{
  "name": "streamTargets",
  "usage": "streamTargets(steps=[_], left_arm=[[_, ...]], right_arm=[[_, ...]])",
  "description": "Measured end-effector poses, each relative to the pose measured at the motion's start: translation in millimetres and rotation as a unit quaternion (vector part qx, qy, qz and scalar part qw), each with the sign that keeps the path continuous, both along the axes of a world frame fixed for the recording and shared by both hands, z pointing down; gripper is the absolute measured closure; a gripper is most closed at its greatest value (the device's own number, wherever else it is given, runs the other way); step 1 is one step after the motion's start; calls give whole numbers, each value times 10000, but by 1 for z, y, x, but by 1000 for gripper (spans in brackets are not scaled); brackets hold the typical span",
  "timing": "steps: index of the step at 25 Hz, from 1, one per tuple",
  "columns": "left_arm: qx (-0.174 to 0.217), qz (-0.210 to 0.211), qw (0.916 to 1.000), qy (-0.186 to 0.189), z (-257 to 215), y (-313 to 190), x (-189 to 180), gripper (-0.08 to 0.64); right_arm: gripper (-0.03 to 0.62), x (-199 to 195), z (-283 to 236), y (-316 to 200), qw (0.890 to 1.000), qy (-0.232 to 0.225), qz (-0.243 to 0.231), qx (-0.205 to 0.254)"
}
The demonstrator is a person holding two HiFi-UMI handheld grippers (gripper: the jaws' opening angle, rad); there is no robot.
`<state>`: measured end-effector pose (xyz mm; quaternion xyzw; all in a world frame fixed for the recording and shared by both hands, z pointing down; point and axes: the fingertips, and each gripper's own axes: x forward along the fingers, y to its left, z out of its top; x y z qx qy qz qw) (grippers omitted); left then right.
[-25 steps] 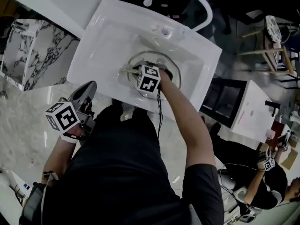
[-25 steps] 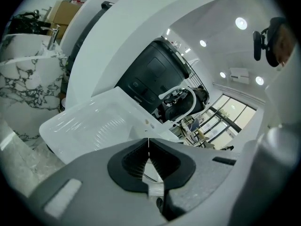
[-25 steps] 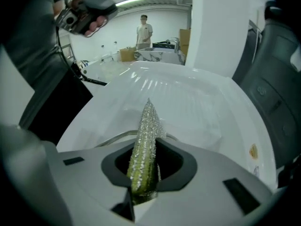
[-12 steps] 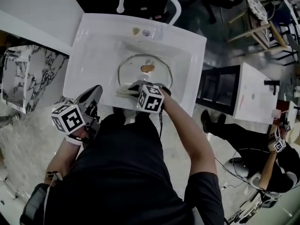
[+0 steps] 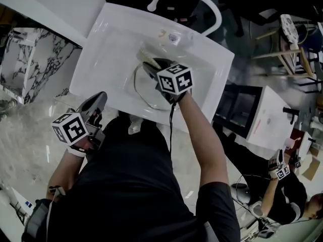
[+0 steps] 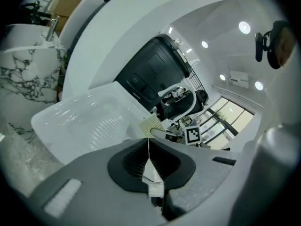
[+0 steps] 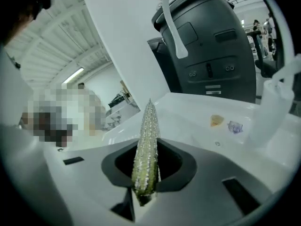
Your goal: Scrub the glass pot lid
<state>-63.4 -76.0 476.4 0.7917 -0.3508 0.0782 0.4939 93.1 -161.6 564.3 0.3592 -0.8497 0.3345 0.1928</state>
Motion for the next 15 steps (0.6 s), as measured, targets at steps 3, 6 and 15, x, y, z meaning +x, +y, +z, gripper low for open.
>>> streamTargets(steps=[3, 6, 15], left_arm=[[-49, -430, 9990, -90, 3, 3, -28, 558], [-111, -865, 9960, -175, 4, 6, -64, 558], [-321, -1252, 9914, -207, 10, 17, -92, 558]], right_arm=[[526, 12, 45, -35, 9971, 596, -98, -469], [526, 15, 90, -45, 9881, 1061, -269, -1078], [526, 43, 149, -26, 9675, 1472, -65, -2055]])
